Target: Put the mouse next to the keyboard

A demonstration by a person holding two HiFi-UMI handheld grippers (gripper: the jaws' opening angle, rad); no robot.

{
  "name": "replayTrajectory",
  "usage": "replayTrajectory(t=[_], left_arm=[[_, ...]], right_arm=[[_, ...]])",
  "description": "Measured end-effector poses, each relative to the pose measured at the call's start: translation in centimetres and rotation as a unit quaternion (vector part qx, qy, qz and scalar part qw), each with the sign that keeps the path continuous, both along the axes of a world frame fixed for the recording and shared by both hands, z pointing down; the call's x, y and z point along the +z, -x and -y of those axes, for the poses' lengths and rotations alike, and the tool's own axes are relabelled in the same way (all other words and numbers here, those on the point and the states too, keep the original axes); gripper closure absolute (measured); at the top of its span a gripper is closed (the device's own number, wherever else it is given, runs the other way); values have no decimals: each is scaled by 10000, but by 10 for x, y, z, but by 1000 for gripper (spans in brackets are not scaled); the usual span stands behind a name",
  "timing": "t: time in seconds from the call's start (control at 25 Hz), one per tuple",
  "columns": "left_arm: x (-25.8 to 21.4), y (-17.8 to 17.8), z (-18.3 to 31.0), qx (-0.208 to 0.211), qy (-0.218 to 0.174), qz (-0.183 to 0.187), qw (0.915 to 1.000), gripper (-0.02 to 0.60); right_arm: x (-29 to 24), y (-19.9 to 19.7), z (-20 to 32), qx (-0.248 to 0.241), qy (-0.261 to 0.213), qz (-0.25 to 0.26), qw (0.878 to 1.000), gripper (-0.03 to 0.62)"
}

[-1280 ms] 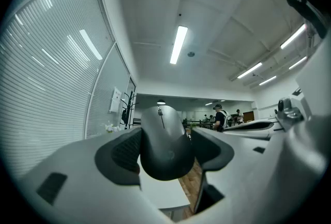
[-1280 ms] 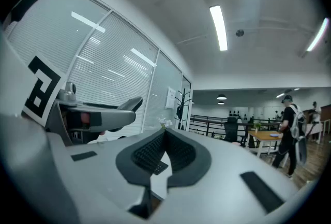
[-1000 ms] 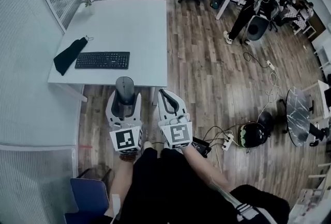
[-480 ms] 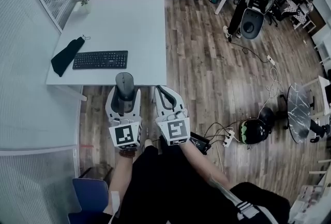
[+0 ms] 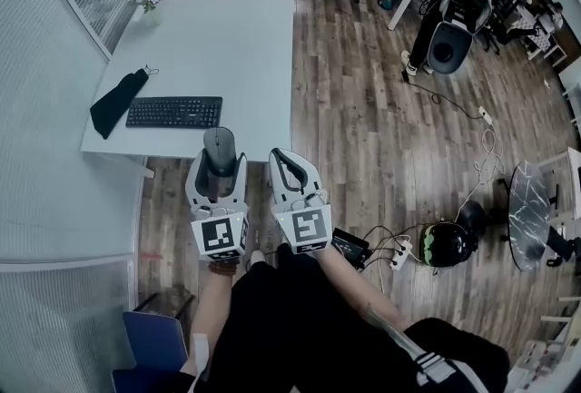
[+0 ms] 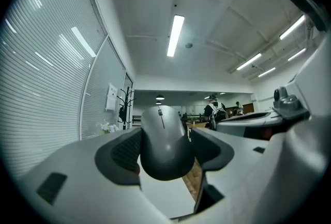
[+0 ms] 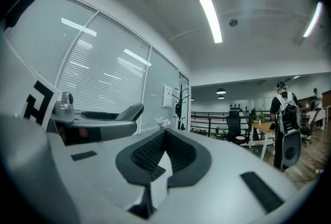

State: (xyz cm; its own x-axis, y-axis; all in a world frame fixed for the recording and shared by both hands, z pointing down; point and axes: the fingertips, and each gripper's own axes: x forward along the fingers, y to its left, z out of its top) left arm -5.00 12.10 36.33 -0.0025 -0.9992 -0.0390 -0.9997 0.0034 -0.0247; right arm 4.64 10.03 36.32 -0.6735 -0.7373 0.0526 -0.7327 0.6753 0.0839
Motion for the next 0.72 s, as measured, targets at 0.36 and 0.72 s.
replayTrajectory(t=[0.36, 0.72], left_arm=[[-3, -25, 36, -285, 26, 156, 9995, 278], [9, -17, 63, -429, 91, 90, 9990, 278]], right_arm=[[3, -19, 49, -281, 149, 226, 9992, 595], [17, -15, 76, -358, 258, 152, 9989, 595]])
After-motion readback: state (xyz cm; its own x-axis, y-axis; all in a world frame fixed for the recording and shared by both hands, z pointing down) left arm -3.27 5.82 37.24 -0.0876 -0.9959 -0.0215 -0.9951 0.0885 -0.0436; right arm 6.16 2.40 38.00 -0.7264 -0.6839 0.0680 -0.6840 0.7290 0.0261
